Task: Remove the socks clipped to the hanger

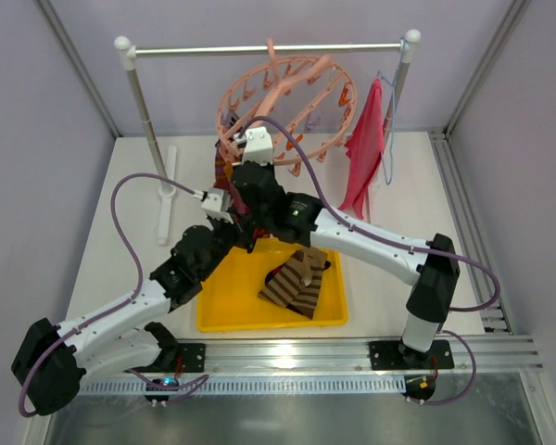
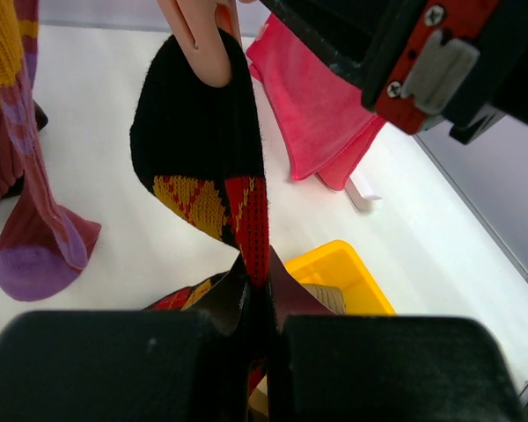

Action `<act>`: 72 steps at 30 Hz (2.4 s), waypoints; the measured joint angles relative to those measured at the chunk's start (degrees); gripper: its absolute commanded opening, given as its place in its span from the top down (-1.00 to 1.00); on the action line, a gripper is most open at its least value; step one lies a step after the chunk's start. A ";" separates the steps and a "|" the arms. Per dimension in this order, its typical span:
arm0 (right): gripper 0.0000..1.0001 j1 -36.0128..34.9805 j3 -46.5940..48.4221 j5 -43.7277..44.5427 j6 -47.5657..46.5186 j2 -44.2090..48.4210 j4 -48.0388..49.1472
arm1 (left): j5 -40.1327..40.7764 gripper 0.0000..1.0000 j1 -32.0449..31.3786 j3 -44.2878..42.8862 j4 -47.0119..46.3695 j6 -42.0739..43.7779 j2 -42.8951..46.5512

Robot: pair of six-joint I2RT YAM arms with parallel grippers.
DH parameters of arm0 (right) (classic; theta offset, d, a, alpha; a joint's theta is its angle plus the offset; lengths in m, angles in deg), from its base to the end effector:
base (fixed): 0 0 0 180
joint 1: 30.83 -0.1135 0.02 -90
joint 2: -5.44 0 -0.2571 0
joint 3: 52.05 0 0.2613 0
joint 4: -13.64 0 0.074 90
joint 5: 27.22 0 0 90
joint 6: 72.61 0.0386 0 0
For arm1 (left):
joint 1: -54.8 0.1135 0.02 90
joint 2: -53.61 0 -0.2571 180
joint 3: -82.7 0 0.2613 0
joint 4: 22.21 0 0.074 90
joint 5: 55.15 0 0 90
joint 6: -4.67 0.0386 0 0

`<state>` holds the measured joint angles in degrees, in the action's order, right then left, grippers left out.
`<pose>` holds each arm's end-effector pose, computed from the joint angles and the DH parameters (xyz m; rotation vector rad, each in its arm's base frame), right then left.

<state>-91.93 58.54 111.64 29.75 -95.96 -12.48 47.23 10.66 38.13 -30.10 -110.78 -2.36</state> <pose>0.2303 0.3570 0.3783 -0.1775 1.7565 0.1322 0.1807 -0.1638 0.2681 0.1034 1.6815 -0.7502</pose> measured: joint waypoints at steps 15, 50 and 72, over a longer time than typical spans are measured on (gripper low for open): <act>-0.58 0.07 -3.32 -1.07 0.26 1.99 1.03 | 1.46 1.00 -0.07 0.26 0.07 0.20 0.00; -0.72 -1.40 -1.64 -8.17 3.39 5.42 -0.72 | 4.55 1.00 -0.13 0.68 1.07 -1.14 1.25; -0.69 -1.20 3.23 -3.04 5.03 -5.53 -2.54 | 2.54 1.00 -0.37 1.33 0.79 -2.14 1.99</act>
<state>-93.14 61.78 108.60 34.78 -101.49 -15.01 49.77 10.29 39.47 -29.32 -112.93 -0.37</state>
